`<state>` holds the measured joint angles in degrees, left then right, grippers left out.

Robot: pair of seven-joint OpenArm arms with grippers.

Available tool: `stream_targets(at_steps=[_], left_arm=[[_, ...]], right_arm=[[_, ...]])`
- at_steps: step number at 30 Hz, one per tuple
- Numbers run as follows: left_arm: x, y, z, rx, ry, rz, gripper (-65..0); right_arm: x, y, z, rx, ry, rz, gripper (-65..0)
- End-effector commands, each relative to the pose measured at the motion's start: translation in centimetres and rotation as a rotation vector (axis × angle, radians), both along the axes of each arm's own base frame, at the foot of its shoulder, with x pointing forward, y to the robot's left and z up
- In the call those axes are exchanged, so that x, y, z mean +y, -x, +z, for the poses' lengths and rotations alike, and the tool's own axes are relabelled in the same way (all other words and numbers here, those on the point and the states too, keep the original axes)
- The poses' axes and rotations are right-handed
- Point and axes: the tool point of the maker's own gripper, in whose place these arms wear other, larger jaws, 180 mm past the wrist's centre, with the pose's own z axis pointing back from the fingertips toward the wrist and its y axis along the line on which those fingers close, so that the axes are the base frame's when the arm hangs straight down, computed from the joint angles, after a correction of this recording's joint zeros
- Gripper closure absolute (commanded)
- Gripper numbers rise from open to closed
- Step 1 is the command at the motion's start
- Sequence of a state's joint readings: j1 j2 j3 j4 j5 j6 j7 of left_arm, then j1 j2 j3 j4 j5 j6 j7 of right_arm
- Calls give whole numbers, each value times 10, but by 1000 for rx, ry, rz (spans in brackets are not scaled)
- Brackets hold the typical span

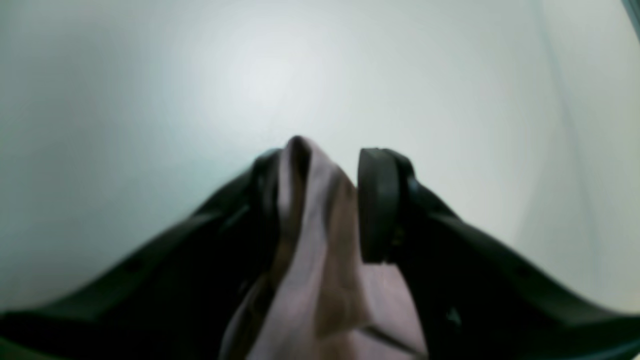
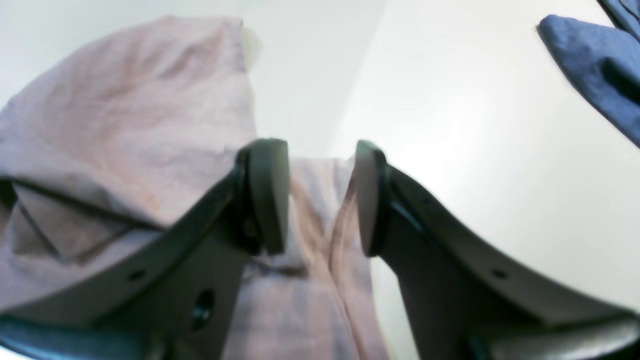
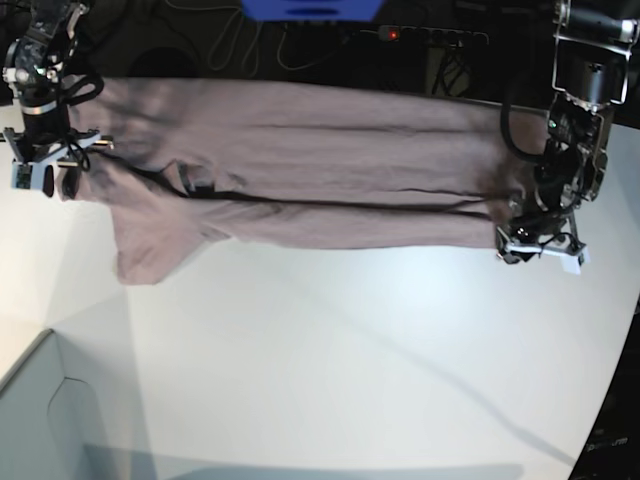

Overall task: Layout the t-shirt on the table in an organized manner, then fold the t-shirt properly
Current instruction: 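Hold the folded shirt with both grippers and adjust the right gripper's grip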

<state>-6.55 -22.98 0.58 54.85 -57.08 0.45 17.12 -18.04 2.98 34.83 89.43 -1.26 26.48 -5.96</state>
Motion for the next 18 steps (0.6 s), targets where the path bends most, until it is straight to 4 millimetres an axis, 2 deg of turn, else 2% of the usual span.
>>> stream_targets(at_steps=[1,3,8,14,18], left_arm=[[8,-13,17,-51,-12,5,-210],[8,-13,17,-51,-12,5,-198],[9,-13,17,-50,-13,7,-232],[9,-17,36,-98,-35,-20,-229],[7,-20,40,-110,-36,-25,-152]], right_arm=[[-4,-8,16,-57,21,5,-224],[-4,-8,16,-58,22,6,-224],[-4,-8,16,-58,22,6,-225],[-4,-8,16,-58,22,6,-225],[-4,-9,17,-60,22,6,-225]])
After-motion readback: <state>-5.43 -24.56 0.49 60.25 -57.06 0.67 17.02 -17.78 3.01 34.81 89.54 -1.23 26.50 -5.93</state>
